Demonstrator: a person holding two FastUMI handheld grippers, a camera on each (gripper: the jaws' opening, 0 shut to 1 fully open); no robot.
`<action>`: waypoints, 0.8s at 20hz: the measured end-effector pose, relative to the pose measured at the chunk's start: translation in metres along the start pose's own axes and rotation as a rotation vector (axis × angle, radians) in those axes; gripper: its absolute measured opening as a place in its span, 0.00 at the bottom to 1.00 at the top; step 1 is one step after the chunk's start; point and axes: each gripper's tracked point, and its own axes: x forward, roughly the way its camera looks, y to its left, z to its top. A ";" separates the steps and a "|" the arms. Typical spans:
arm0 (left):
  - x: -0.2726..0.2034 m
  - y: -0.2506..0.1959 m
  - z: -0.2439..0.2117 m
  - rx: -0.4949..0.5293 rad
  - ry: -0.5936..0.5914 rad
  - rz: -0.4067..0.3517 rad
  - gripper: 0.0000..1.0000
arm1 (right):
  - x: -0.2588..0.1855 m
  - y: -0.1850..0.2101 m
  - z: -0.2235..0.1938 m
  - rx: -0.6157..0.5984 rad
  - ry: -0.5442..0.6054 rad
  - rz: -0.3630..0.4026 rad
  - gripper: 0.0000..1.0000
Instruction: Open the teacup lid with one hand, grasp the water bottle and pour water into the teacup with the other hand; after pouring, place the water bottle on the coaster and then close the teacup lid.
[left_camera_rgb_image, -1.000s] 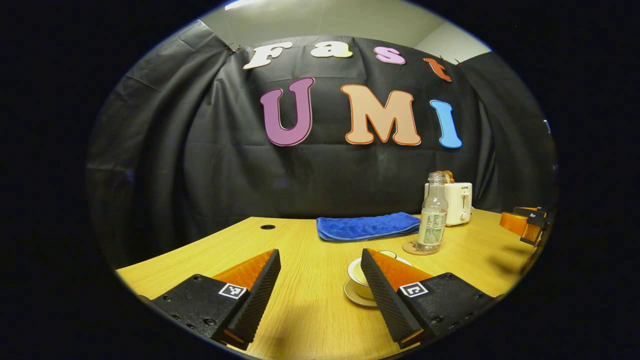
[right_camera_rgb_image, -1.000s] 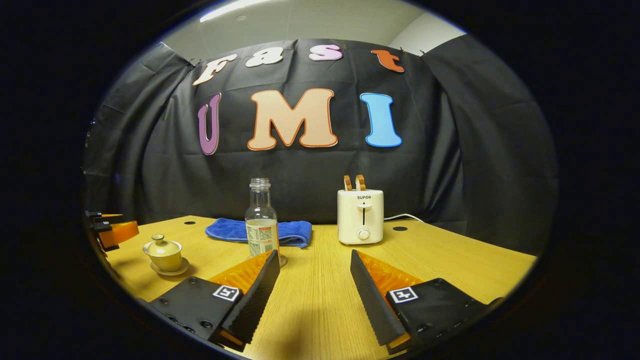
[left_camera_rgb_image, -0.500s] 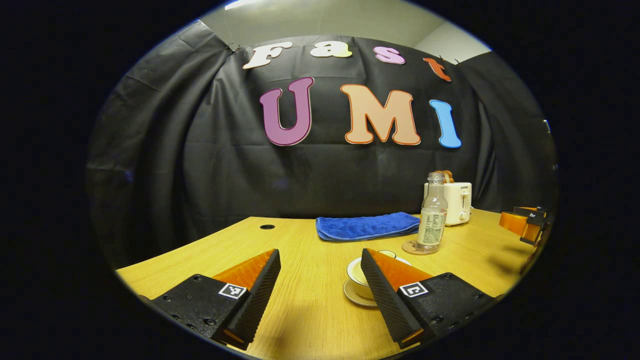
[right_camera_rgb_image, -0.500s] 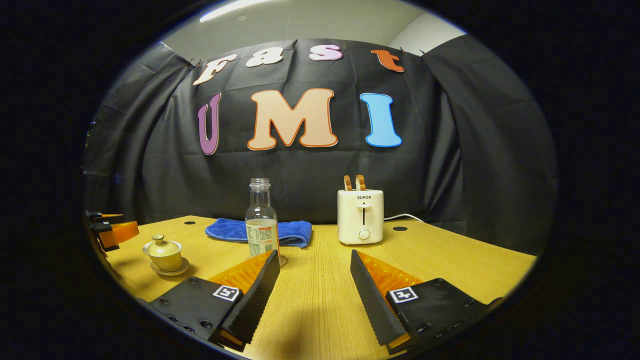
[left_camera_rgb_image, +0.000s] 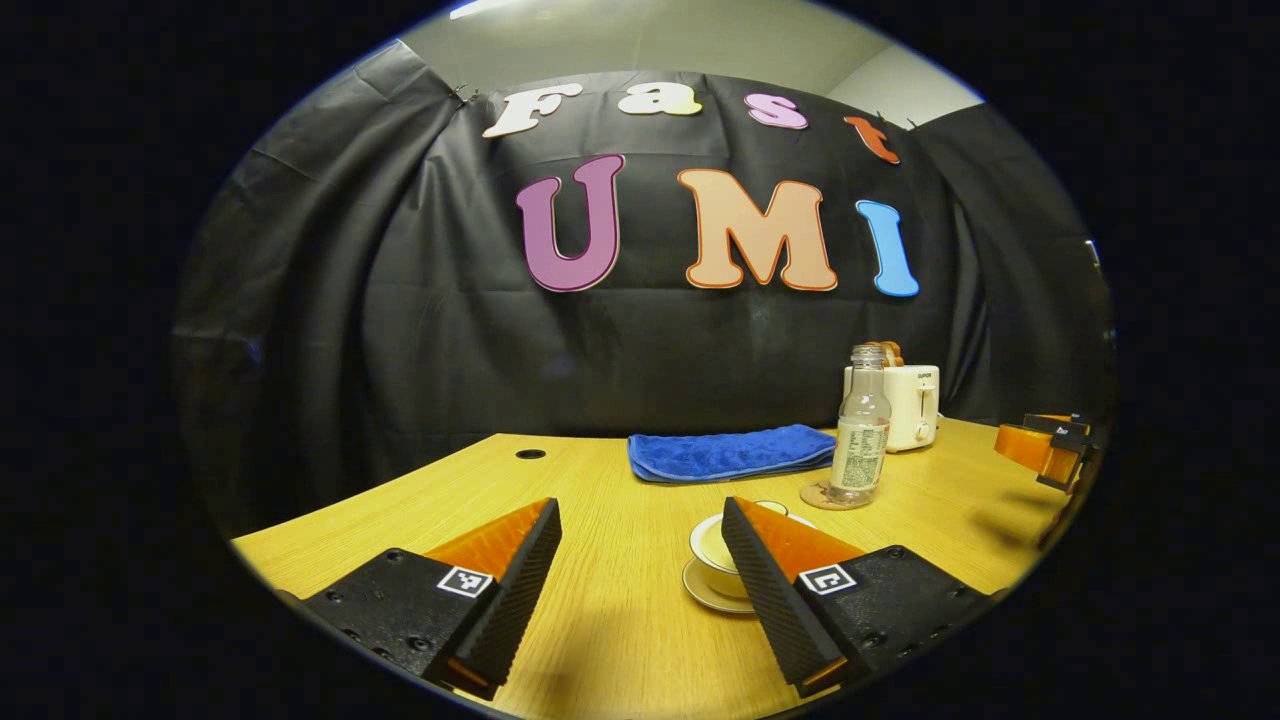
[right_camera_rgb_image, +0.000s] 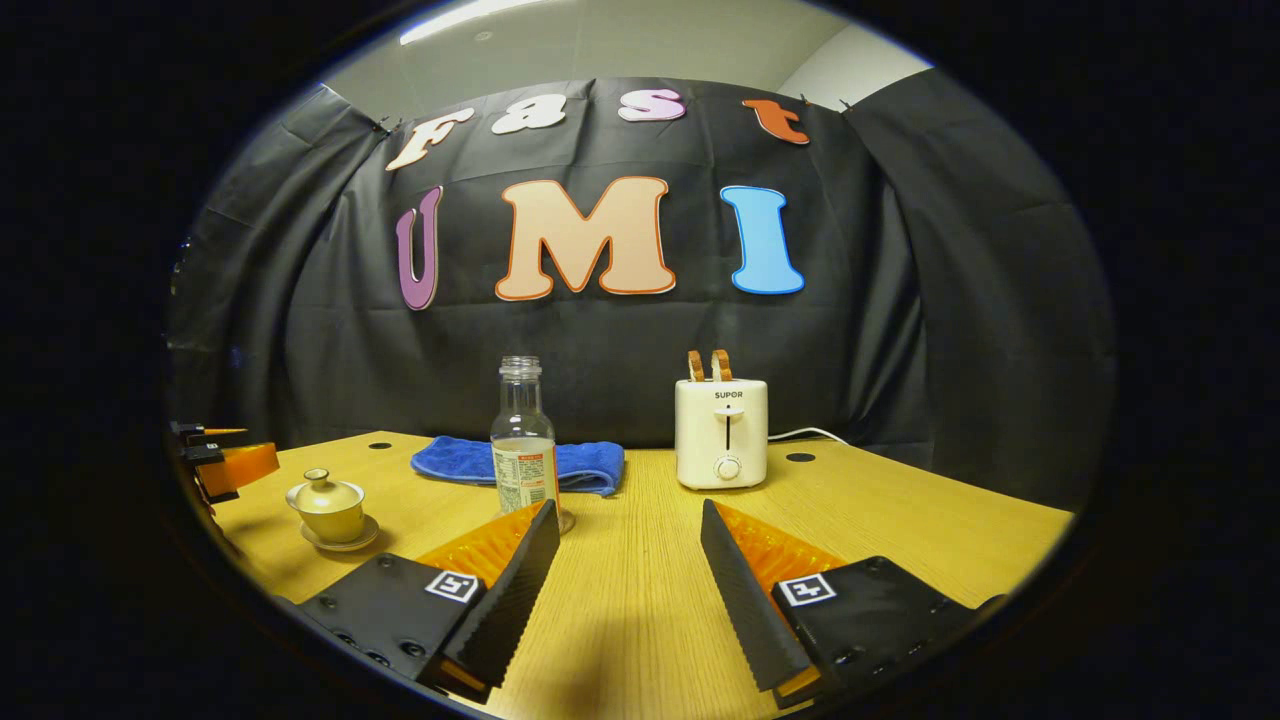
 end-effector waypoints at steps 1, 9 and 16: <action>-0.001 0.000 0.000 -0.003 0.001 0.000 0.94 | 0.000 0.000 -0.001 0.000 0.000 0.000 0.92; -0.002 0.000 0.000 0.001 -0.001 0.000 0.94 | -0.001 0.000 -0.001 0.000 0.000 0.001 0.85; -0.002 0.000 0.001 0.001 -0.001 0.000 0.95 | 0.000 0.000 0.000 0.000 0.000 0.000 0.92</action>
